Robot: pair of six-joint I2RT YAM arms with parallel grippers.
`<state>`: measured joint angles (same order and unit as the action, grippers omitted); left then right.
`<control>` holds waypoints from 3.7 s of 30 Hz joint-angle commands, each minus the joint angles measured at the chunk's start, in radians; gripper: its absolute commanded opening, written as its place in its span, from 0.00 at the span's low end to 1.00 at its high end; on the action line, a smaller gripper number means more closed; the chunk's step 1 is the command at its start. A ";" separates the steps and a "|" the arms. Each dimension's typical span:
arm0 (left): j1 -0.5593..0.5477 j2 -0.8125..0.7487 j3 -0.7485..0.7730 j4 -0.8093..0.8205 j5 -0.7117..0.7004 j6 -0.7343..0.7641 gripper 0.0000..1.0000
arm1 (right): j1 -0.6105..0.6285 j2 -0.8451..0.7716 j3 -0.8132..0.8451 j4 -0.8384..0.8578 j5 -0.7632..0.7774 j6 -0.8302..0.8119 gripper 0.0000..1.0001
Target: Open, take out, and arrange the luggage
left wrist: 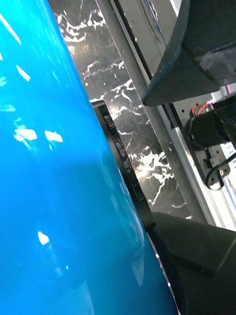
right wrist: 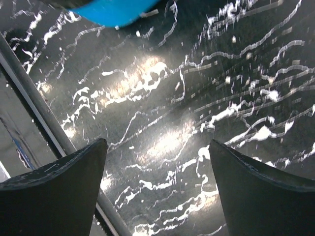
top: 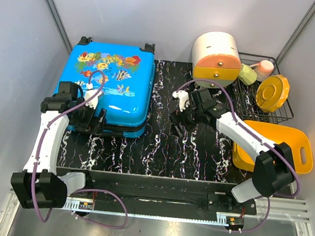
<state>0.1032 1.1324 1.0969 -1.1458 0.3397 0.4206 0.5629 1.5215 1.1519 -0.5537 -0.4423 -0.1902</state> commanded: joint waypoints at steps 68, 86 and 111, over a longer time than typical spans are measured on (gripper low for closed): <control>0.036 -0.065 0.153 0.011 0.443 -0.112 0.90 | -0.008 0.385 0.015 0.833 -0.438 -0.334 0.49; 0.035 -0.057 0.141 0.018 0.435 -0.120 0.88 | -0.009 0.358 0.000 0.837 -0.500 -0.336 0.26; 0.268 -0.028 0.283 0.120 0.179 -0.374 0.93 | 0.155 0.189 -0.153 0.840 -0.231 0.017 0.00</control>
<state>0.2470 1.0954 1.3254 -1.0847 0.5884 0.1524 0.6479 1.7741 1.0199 0.2417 -0.7364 -0.2710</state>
